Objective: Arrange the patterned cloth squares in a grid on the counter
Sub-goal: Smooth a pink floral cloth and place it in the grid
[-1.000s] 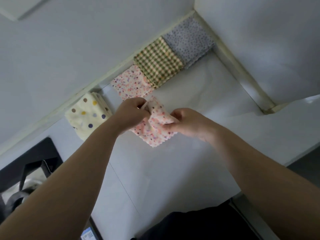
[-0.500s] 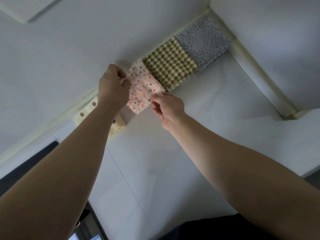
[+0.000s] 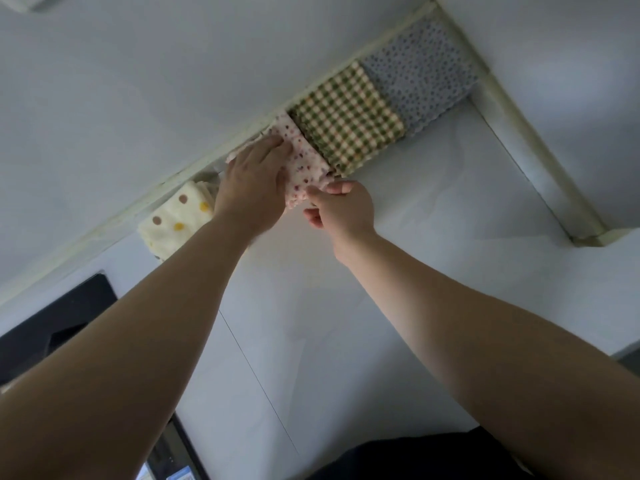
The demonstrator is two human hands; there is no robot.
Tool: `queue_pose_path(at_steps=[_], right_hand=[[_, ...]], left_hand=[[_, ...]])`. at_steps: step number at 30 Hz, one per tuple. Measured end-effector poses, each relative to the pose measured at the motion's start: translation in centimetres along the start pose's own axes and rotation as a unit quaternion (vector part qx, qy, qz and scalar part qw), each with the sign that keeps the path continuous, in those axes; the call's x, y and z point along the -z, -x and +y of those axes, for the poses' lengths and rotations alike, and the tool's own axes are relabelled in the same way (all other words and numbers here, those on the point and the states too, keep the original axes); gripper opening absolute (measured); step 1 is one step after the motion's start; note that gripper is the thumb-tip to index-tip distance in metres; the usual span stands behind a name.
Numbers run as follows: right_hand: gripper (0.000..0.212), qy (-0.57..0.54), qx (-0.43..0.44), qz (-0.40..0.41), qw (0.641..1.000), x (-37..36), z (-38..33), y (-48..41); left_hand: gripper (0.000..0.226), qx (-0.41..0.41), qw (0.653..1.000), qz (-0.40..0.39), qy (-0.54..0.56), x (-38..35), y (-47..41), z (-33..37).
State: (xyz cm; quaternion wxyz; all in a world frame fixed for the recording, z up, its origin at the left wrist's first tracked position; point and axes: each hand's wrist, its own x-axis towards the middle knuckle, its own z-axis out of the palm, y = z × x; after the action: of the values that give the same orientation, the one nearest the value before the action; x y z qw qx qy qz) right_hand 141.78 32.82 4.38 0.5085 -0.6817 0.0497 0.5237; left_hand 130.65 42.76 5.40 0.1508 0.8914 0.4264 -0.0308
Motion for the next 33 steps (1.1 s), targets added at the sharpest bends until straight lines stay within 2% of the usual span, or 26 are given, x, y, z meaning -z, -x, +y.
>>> queue_pose_path(at_steps=[1,2,3,4,6,7,8,10,12,15,18,20,22,24,28,30,33], right_hand=[[0.026,0.097,0.06,0.016,0.993,0.5,0.3,0.1],[0.025,0.203,0.153,0.034,0.967,1.1,0.6,0.0],[0.023,0.296,0.277,0.049,0.913,1.7,0.8,-0.1],[0.018,0.369,0.402,0.055,0.836,2.2,0.9,-0.1],[0.015,0.461,0.563,0.05,0.684,2.2,0.4,-0.6],[0.021,0.491,0.594,0.042,0.636,1.8,-0.1,-0.8],[0.028,0.526,0.594,0.025,0.608,1.2,-0.9,-0.9],[0.038,0.628,0.539,-0.024,0.562,0.1,-2.3,-1.1],[0.039,0.708,0.468,-0.06,0.525,-0.6,-3.3,-1.3],[0.032,0.715,0.474,-0.056,0.512,-1.1,-4.4,-0.4],[0.032,0.702,0.519,-0.074,0.482,-2.3,-4.3,0.5],[0.036,0.719,0.497,-0.1,0.476,-2.8,-3.7,0.2],[0.039,0.742,0.45,-0.116,0.483,-2.8,-2.9,-0.3],[0.043,0.753,0.437,-0.108,0.479,-2.7,-1.9,-0.4],[0.048,0.748,0.439,-0.081,0.491,-2.9,-0.4,-0.2],[0.048,0.748,0.434,-0.075,0.497,-3.1,0.0,0.0],[0.049,0.755,0.425,-0.077,0.492,-3.6,0.9,0.6]], left_hand=[[0.053,0.001,1.0,0.001,-0.001,0.2,0.2,0.1],[0.052,0.005,1.0,0.009,-0.001,0.4,0.4,0.3],[0.05,0.017,1.0,0.024,0.0,0.5,0.7,0.4],[0.05,0.036,0.998,0.045,-0.004,0.7,1.1,0.7],[0.05,0.081,0.994,0.067,-0.032,1.0,1.7,1.2],[0.049,0.099,0.992,0.057,-0.046,0.9,1.9,1.3],[0.049,0.113,0.992,0.034,-0.05,0.7,2.0,1.3],[0.053,0.124,0.991,-0.018,-0.037,0.6,2.1,1.0],[0.057,0.116,0.993,-0.028,-0.027,0.8,2.3,0.7],[0.053,0.121,0.99,0.071,0.01,1.5,4.3,0.6],[0.05,0.182,0.956,0.225,0.046,1.5,7.6,0.3],[0.045,0.244,0.935,0.254,0.051,1.1,9.5,-0.4],[0.039,0.287,0.928,0.232,0.044,0.6,10.5,-1.1],[0.038,0.303,0.936,0.174,0.04,-0.3,11.3,-1.5],[0.065,0.25,0.968,0.003,-0.004,-3.0,12.6,-1.6],[0.073,0.23,0.972,-0.026,-0.041,-3.9,13.0,-2.2],[0.076,0.21,0.975,-0.026,-0.069,-4.4,13.8,-3.2]])
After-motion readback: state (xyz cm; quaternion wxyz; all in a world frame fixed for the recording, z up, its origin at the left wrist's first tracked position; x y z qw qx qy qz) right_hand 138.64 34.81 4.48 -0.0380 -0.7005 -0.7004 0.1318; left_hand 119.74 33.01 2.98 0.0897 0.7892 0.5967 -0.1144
